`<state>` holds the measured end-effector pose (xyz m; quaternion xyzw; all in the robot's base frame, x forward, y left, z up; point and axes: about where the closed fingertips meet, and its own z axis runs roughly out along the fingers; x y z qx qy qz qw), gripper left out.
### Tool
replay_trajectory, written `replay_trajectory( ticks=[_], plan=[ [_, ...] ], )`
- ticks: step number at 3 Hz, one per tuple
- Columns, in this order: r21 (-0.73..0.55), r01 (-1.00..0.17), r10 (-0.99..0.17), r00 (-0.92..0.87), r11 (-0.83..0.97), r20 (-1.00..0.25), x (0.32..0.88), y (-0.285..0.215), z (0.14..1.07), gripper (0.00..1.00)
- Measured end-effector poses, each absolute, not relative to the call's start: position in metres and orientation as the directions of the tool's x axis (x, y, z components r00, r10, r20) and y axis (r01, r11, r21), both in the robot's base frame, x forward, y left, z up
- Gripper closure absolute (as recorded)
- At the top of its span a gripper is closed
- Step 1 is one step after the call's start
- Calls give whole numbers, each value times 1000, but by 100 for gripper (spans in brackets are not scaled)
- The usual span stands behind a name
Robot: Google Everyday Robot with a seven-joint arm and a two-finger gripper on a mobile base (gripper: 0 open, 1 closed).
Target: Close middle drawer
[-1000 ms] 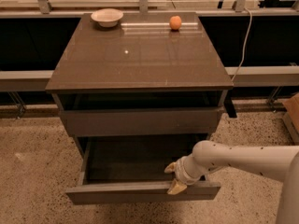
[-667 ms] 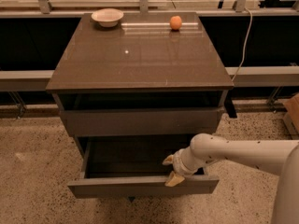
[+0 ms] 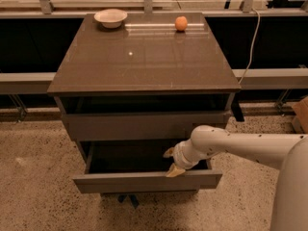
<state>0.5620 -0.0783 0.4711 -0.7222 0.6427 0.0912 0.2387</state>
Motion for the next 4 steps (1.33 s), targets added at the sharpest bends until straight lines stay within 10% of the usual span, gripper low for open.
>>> replay_trajectory(
  ticks=[2,3,4],
  plan=[
    [-196,-970,-772,15,143,-636,508,-75,514,78],
    [-61,-971,-540,-77,233,-838,479,-57,528,100],
    [60,-987,-444,-119,146,-888,461,-50,516,100]
  ],
)
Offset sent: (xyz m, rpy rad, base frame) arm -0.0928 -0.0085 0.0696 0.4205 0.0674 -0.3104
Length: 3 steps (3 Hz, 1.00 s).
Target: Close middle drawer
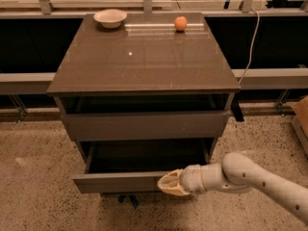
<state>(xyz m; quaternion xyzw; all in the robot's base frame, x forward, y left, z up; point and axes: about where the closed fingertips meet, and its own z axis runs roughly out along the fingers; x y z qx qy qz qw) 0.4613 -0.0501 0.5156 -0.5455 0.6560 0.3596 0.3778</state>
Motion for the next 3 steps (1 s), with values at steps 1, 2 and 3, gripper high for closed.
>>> replay_trajectory(
  ticks=[1,2,3],
  plan=[
    [94,-993,-431,-118,77,-895,445,-42,518,100],
    [93,-993,-431,-118,78,-895,445,-42,518,100],
    [107,-992,-380,-125,68,-917,442,-27,503,100]
  ],
)
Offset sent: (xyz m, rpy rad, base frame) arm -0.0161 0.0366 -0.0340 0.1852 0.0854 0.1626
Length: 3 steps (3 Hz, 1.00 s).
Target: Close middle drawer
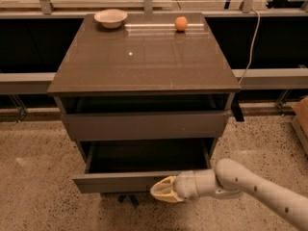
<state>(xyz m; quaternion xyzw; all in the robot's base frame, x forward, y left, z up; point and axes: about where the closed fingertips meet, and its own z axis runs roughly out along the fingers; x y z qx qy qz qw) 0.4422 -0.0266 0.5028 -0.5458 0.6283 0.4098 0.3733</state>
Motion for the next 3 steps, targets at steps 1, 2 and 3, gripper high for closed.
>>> replay_trajectory(
  ticks=[1,2,3],
  plan=[
    [140,-988,-241,-153,71,-958,441,14,462,100],
    [175,-982,-123,-184,75,-975,438,43,424,100],
    [198,-976,-64,-204,90,-977,436,56,399,100]
  ],
)
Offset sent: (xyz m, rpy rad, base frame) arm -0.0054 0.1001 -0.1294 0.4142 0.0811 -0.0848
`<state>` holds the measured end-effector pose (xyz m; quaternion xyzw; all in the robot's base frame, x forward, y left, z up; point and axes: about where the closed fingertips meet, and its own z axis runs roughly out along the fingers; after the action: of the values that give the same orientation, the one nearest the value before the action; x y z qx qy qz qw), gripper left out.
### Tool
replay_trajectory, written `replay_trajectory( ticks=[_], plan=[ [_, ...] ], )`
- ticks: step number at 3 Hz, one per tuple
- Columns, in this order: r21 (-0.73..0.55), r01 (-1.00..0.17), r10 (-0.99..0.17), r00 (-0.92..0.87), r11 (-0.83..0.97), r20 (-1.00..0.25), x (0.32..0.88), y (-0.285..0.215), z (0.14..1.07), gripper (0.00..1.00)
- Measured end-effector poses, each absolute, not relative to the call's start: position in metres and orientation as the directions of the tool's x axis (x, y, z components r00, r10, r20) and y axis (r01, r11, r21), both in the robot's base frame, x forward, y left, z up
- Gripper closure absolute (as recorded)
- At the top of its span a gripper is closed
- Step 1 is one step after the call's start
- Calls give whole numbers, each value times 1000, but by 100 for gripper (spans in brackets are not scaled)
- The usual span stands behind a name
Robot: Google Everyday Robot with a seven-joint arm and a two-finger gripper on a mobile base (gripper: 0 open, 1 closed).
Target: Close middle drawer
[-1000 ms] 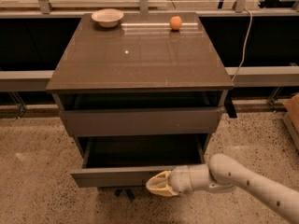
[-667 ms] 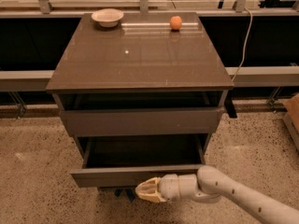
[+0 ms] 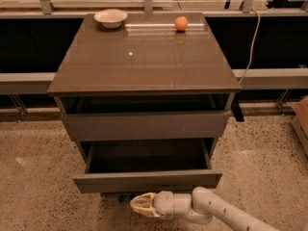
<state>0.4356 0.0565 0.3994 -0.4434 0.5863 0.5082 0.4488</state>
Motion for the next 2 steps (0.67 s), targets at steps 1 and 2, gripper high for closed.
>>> replay_trajectory(
  ticks=[1,2],
  plan=[
    [201,-975,-30,-204,95,-978,444,75,384,100],
    [183,-977,-10,-185,113,-983,471,101,373,100]
  ],
)
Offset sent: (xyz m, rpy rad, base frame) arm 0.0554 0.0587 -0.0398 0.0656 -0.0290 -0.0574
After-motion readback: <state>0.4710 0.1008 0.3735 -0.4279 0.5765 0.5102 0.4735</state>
